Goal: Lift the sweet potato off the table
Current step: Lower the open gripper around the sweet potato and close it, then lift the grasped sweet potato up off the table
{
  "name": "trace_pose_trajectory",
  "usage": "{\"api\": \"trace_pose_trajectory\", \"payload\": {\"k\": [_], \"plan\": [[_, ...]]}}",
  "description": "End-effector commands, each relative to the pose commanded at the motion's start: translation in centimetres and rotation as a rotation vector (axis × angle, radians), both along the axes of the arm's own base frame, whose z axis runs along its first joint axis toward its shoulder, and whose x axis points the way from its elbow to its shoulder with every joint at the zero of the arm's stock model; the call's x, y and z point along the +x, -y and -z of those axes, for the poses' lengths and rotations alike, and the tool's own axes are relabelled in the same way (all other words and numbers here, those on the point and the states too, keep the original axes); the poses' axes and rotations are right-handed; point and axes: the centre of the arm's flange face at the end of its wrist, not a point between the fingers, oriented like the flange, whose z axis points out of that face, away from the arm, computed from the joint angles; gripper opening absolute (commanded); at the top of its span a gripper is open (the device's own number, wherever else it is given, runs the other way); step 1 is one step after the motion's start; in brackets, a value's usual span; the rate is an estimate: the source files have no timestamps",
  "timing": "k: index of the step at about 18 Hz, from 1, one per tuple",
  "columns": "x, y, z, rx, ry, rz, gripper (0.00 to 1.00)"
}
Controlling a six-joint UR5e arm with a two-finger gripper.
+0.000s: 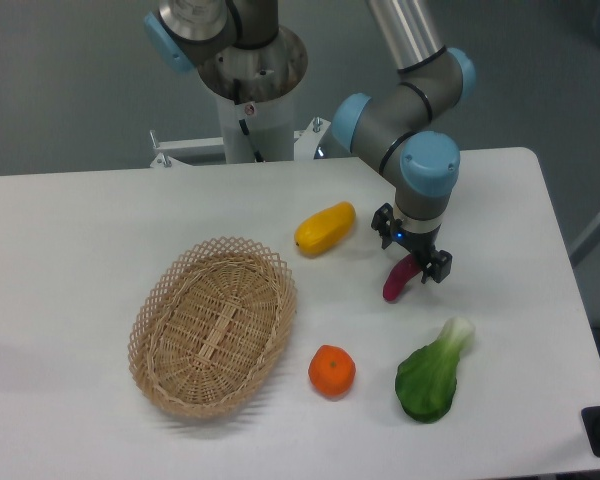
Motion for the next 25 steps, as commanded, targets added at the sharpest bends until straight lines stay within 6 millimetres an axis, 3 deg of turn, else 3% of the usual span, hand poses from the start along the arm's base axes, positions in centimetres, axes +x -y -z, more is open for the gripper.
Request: {"api": "trace_pose_trajectory", "payload": {"k": [1, 3, 7, 10, 16, 19, 20, 23, 25], "plan": [[-0.1, 0.1, 0.0, 0.0, 0.0, 0.0, 0.38], [-0.2, -0.1, -0.2, 0.002, -0.004, 0.002, 0.25], [-0.5, -0.2, -0.6, 0.005, -0.013, 0.003, 0.22], [-1.9, -0.7, -2.5, 0.026, -0.05, 0.003, 0.22], [-5.1, -3.2, -10.6, 0.072, -0.11, 0.019, 0.22], [-6.9, -4.5, -16.3, 0.1, -0.097, 0.024, 0.22], [-7.6, -5.0, -19.5, 0.115, -0.083, 0.025, 0.22], [-8.4, -5.7, -22.9, 0.161, -0.083, 0.017, 0.22], [-8.9, -5.9, -23.8, 0.18, -0.091, 0.002, 0.22]]}}
